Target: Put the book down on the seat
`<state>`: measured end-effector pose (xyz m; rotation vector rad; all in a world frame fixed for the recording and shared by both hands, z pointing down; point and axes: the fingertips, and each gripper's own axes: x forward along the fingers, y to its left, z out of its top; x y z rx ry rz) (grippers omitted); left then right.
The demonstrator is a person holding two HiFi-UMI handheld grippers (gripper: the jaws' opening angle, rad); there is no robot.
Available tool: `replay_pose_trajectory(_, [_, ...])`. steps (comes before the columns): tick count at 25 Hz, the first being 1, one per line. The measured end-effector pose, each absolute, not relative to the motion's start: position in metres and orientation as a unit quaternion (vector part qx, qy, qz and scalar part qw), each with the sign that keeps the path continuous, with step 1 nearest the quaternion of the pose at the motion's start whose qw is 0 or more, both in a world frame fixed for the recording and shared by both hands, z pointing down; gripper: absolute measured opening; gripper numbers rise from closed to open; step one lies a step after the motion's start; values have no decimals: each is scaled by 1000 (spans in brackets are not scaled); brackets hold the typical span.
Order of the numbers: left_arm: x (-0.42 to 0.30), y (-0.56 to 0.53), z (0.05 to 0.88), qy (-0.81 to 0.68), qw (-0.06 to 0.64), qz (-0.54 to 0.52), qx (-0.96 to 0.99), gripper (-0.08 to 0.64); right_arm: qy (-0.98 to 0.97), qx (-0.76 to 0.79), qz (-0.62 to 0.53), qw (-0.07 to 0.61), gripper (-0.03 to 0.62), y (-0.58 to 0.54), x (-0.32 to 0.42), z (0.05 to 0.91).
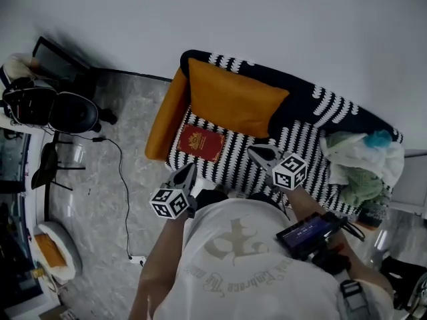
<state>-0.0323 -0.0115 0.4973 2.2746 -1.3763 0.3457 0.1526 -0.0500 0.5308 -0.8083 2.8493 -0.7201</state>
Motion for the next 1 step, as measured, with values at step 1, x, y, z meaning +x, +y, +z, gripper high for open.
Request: replay_pose_trajectory(1, [-32,-13,497,-500,228,125,826,11,934,-265,-235,47,14,-52,153,531])
